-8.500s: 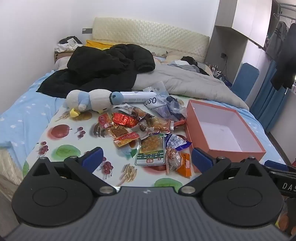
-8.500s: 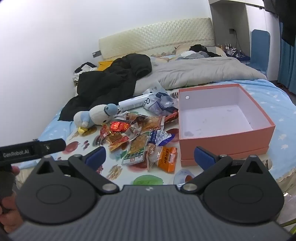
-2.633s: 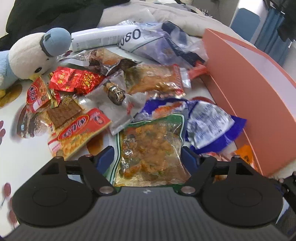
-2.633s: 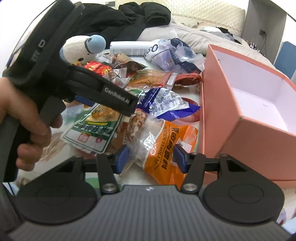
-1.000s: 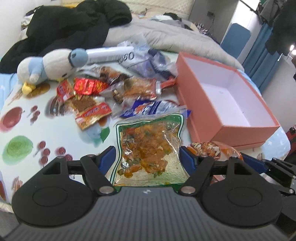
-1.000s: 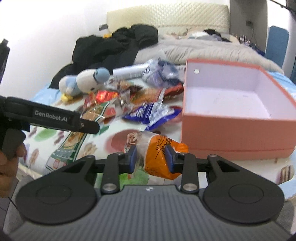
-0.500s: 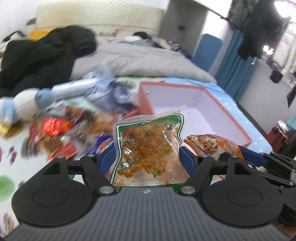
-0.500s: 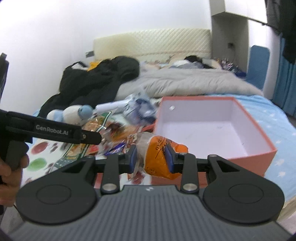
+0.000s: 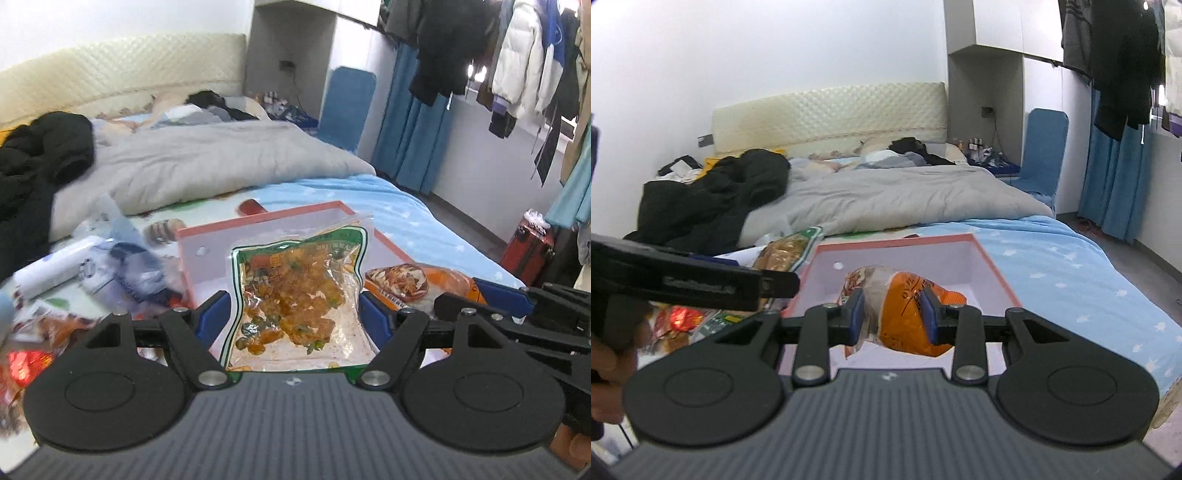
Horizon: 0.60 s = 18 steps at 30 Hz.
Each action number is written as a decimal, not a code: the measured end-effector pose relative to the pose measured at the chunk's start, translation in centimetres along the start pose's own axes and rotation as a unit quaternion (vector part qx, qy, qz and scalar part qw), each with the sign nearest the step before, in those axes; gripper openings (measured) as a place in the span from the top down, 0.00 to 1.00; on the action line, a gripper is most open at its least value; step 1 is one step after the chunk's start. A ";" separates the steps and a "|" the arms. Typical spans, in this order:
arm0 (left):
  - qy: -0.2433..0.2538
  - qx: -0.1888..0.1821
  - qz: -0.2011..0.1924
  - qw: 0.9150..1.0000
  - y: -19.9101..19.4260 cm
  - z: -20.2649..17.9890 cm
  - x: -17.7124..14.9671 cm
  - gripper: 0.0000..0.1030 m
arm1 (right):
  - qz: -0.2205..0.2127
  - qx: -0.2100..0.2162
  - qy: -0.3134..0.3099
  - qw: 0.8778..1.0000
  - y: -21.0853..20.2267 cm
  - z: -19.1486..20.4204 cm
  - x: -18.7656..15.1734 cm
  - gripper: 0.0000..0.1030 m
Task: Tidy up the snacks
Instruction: 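Carry both packets over the pink box and open both tools to drop them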
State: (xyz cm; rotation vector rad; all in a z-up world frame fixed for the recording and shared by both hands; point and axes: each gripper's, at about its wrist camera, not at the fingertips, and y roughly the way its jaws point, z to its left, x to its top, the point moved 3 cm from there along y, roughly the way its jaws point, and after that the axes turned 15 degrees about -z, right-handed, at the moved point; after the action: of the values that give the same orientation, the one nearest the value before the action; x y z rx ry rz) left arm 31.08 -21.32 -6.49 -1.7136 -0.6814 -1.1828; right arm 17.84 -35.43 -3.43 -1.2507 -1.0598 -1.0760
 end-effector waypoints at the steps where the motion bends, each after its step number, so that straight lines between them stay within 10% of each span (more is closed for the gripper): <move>1: -0.004 -0.006 0.007 1.000 1.2 -0.2 0.2 0.23 | 0.004 -0.002 0.004 1.000 0.6 -0.5 -0.1 0.65; 18: -0.035 -0.006 0.181 0.983 14.8 1.3 -2.0 0.23 | 0.170 -0.004 0.057 0.984 11.1 -5.6 -5.5 0.65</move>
State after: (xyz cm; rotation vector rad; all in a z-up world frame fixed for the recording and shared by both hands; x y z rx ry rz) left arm 43.03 -26.31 -13.96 -1.8043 -0.3812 -0.8775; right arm 27.83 -40.61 -11.01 -1.3046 -0.7227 -0.8780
